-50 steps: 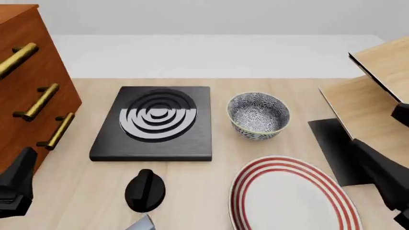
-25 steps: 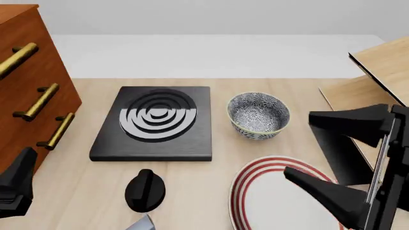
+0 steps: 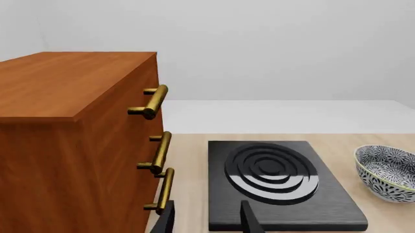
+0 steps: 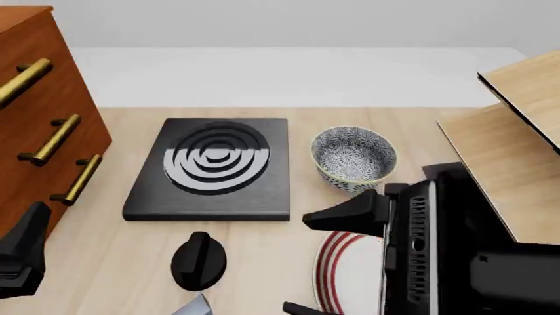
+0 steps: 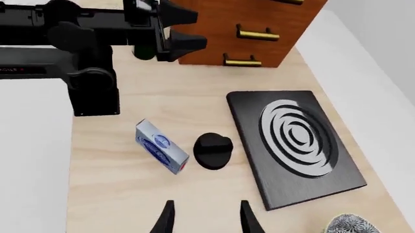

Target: Pick up the cream cheese and put it in the bowl.

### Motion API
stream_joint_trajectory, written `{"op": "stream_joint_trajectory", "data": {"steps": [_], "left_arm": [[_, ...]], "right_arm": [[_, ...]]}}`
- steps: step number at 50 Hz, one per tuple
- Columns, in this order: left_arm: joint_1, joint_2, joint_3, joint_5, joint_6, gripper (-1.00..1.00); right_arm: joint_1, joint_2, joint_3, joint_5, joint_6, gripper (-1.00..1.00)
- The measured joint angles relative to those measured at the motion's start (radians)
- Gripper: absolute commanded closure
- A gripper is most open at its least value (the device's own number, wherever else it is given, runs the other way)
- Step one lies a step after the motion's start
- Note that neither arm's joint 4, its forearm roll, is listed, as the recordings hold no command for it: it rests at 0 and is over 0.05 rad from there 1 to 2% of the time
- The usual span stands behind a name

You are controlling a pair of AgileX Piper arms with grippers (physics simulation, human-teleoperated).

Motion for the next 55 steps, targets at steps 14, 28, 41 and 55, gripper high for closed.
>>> {"op": "stream_joint_trajectory", "data": {"steps": [14, 28, 41, 55], "left_arm": [[0.000, 0.000, 0.000, 0.000, 0.000, -1.00], [0.000, 0.000, 0.000, 0.000, 0.000, -1.00], [0.000, 0.000, 0.000, 0.000, 0.000, -1.00], [0.000, 0.000, 0.000, 0.000, 0.000, -1.00]], "right_arm": [[0.069, 0.135, -0.030, -0.037, 0.038, -1.00], [0.096, 0.264, -0.049, -0.101, 0.071, -1.00], [0.096, 0.354, -0.056, -0.163, 0.095, -1.00], [0.091, 0.460, -0.053, -0.246, 0.115, -1.00]]}}
